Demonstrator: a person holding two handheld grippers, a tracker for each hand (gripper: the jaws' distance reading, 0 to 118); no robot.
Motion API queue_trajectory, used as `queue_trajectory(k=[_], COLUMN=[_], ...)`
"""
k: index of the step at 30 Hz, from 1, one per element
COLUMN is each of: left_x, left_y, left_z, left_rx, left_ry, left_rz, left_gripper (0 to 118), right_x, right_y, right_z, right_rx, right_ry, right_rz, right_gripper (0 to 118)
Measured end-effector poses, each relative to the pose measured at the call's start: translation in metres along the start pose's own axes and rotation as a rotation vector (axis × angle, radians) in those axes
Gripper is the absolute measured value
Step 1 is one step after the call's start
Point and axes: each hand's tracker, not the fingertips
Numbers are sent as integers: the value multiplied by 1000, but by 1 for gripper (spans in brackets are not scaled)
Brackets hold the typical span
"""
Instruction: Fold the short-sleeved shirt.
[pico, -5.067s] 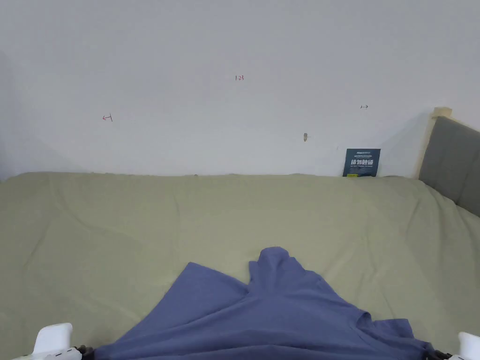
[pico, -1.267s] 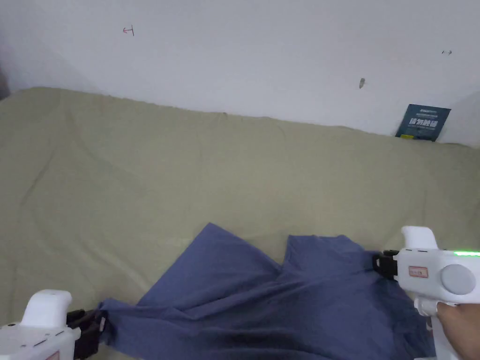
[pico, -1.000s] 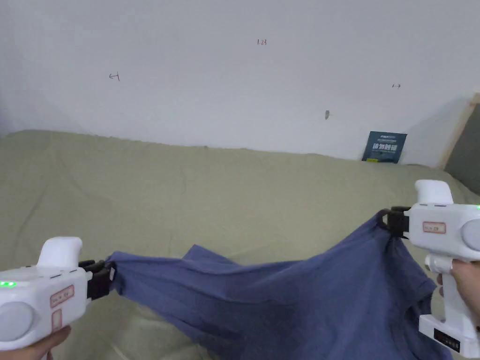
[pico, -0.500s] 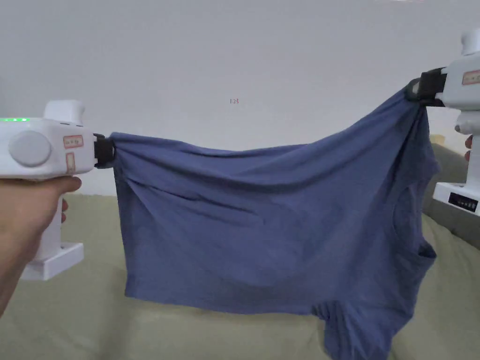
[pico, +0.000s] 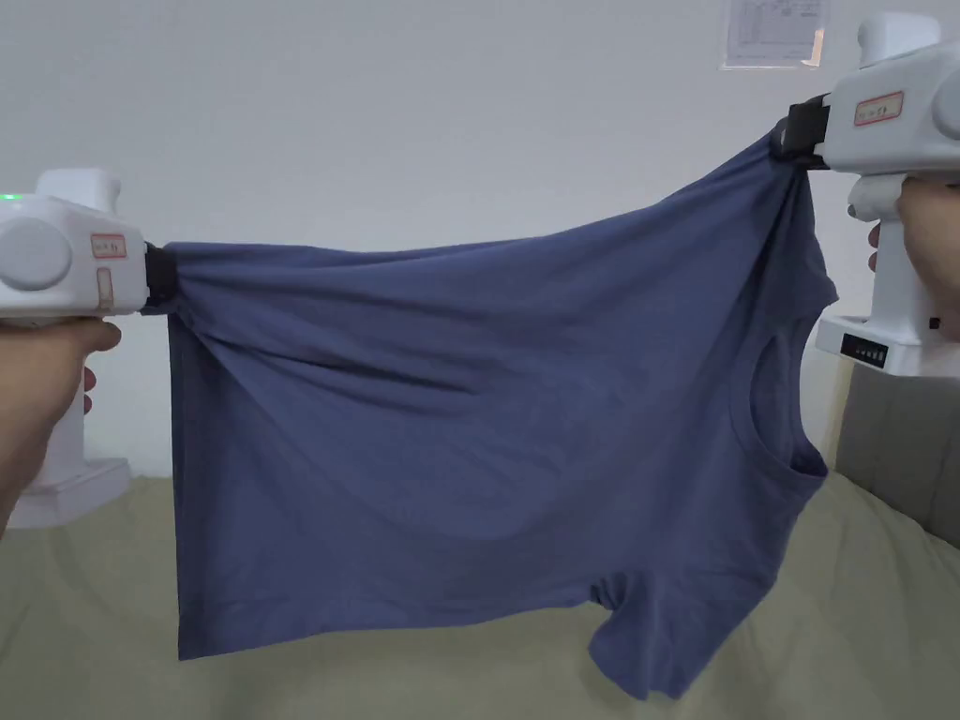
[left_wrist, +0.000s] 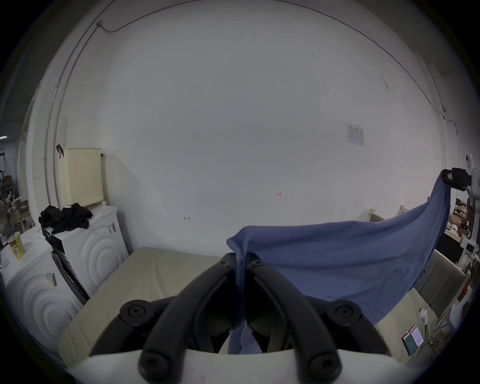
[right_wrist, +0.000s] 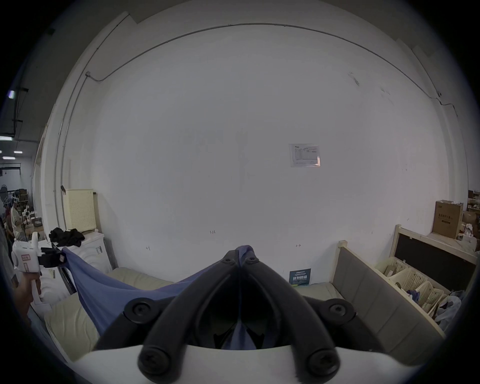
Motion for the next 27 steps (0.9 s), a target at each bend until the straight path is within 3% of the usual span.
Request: queue_trajectory(k=[15,19,27], left_x=[11,10,5], left_y=[-66,-104,-139], left_z=[-120,-137,-130], left_rx=[-103,-138,-171], left_ry=[12,15,0], left_rz=[-41,-32,-5], left_gripper=[3,3,3], right_x=[10,14,16], right_y=[-81,-119,-133], right_z=[-94,-102,-79], right_rx=[-66,-122,-151], right_ry=[-26,-28,-23], right_rz=[-50,-54,-42], right_gripper=[1,1,1])
